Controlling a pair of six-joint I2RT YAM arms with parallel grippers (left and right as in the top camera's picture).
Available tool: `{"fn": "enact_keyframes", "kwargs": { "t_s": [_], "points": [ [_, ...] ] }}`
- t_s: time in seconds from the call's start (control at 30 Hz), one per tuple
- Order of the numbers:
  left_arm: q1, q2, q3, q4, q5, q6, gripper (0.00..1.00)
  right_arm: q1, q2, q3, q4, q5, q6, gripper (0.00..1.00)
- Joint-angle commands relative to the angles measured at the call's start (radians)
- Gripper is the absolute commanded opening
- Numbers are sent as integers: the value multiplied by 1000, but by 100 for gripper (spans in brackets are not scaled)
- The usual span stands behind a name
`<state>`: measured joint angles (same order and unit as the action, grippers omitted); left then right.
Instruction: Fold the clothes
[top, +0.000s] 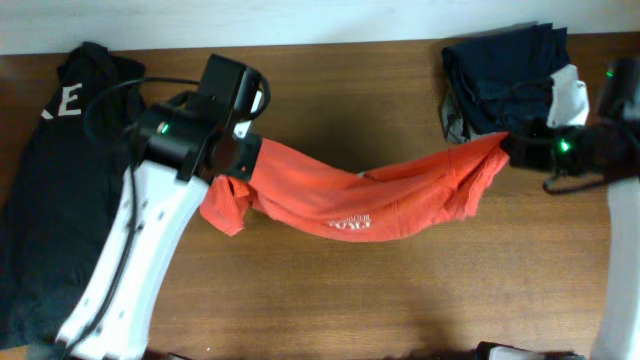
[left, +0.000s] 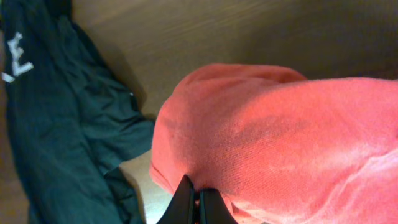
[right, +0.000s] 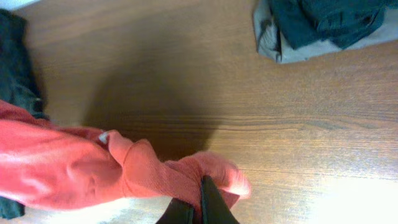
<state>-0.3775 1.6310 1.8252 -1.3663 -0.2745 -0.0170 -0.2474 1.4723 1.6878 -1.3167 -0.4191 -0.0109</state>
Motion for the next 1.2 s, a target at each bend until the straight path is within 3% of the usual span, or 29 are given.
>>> {"fn": "enact_keyframes", "kwargs": {
  "t_s": [0.0,0.17,0.2,0.23,0.27,0.3,0.37,0.53,0.67,0.7,1.0,1.17],
  "points": [
    [48,143,8,55,-2,-24,1,-7,145,12,40,23,9,4],
    [97,381,8,214,-3,-4,3,16,319,12,116,4,-8,4],
    [105,427,8,255,-3,3,21,23,343,12,126,1,-11,4],
    [113,468,8,293,-5,14,48,32,365,12,137,1,-11,4],
    [121,504,8,331,-19,13,66,40,383,12,148,1,-11,4],
    [129,531,9,357,-27,14,78,53,399,12,160,1,-11,4],
    [139,543,12,362,-29,14,83,66,403,12,172,2,-11,4],
    [126,468,68,272,-16,85,79,78,401,13,186,1,-10,4],
    [69,424,68,233,95,261,74,78,401,13,180,2,-10,4],
    [27,424,65,207,172,371,73,78,401,13,179,1,-10,4],
    [-14,436,-112,294,152,416,55,78,401,13,181,2,-11,4],
    [-11,436,-161,388,81,389,53,78,401,13,184,2,-11,4]
  ]
}}
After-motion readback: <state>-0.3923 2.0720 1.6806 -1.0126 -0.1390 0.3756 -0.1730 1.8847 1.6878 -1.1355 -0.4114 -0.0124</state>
